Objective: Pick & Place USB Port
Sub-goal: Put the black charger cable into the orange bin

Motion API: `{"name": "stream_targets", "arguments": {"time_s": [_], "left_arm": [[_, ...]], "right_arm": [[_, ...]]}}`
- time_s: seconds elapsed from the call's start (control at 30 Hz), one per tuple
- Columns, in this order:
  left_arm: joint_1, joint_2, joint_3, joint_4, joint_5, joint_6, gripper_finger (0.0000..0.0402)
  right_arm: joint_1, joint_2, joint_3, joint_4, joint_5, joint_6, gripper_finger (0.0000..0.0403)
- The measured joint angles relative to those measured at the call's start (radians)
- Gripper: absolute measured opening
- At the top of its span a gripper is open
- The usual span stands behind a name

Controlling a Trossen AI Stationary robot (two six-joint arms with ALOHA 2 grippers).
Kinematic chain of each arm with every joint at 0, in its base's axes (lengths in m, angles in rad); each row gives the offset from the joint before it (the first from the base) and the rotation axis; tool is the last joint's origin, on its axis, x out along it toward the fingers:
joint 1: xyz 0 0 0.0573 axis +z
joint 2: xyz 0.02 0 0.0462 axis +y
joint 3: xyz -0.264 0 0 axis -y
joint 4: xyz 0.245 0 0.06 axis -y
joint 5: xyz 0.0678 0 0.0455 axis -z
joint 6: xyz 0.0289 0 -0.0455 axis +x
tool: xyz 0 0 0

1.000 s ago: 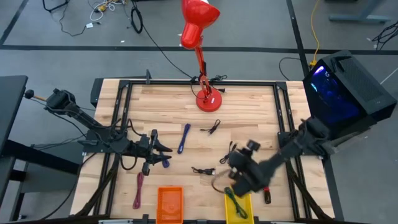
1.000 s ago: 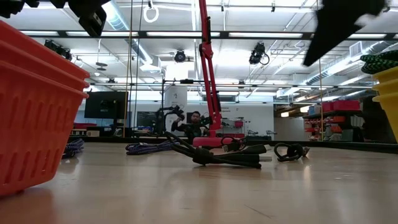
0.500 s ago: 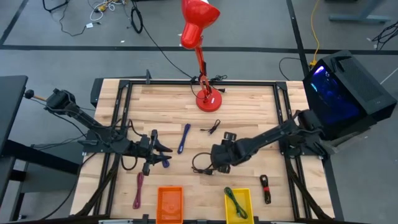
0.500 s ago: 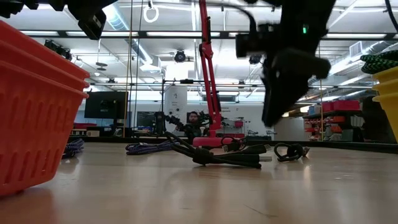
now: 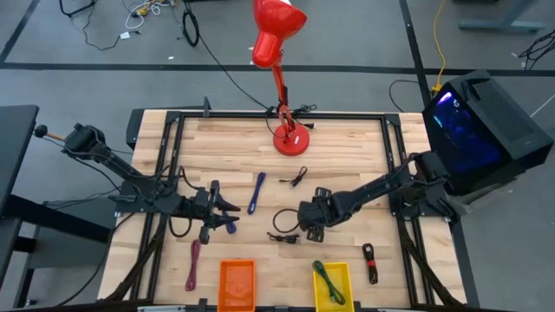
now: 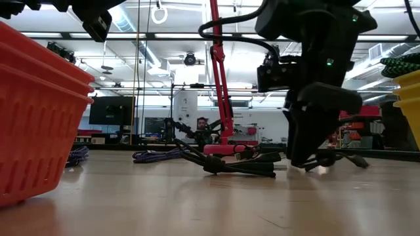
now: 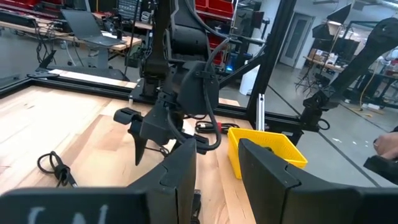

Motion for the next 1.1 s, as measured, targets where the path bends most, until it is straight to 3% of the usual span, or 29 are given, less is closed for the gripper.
{"name": "stream_targets", "arguments": {"time_s": [0.37,0.57,0.87,1.1], "left_arm": [[0.000,0.000,0.000,0.000,-0.012,0.003,0.0126],[0.000,0.000,0.000,-0.001,-0.027,0.009,0.0126],[0.000,0.000,0.000,-0.034,-0.026,-0.002,0.0126],[0.000,0.000,0.000,-0.040,-0.026,-0.004,0.0126]], "right_arm": [[-0.061,0.000,0.000,0.005,-0.044,-0.068,0.0242],[-0.106,-0.010,0.070,-0.052,-0.144,-0.066,0.0242],[-0.031,-0.013,0.134,-0.106,-0.208,-0.016,0.0242],[0.009,-0.013,0.134,-0.234,-0.169,0.032,0.0242]]}}
